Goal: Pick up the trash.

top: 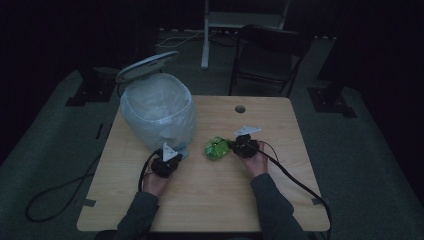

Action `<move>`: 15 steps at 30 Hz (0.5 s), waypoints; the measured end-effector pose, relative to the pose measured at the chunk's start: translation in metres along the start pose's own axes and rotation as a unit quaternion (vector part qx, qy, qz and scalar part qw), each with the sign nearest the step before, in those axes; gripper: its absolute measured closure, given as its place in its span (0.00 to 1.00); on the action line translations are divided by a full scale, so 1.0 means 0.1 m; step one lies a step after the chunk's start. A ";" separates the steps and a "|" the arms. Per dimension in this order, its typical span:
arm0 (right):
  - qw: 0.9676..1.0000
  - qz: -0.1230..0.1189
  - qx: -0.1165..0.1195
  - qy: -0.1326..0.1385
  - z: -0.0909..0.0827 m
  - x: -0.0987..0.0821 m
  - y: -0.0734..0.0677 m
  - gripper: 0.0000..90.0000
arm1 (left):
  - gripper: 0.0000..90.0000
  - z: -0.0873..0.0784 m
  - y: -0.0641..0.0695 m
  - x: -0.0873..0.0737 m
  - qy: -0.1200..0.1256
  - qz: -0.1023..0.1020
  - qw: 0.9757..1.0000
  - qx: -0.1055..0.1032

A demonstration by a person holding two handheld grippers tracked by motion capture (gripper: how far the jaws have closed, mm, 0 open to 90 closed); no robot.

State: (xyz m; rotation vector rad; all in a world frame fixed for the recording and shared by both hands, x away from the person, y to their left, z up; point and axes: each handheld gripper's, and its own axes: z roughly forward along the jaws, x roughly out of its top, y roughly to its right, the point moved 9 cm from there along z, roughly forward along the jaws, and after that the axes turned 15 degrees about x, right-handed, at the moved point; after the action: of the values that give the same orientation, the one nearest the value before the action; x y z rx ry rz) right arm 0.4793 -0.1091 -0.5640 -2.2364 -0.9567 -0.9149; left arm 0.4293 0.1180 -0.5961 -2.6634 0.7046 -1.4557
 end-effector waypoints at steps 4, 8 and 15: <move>1.000 -0.003 -0.004 0.006 -0.07 0.05 0.00 0.98 | 1.00 0.00 0.00 0.00 0.000 0.001 1.000 0.001; 1.000 -0.007 -0.005 0.014 -0.14 0.09 0.00 0.98 | 1.00 0.00 0.00 0.00 0.000 0.001 1.000 0.001; 1.000 -0.018 -0.012 0.018 -0.24 0.19 -0.01 0.98 | 1.00 0.00 0.00 0.00 0.000 0.001 1.000 0.000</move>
State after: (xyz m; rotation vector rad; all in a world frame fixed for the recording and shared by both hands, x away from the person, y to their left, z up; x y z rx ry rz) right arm 0.4800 -0.1173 -0.5345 -2.2222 -0.9772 -0.9833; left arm 0.4292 0.1180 -0.5961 -2.6619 0.7059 -1.4553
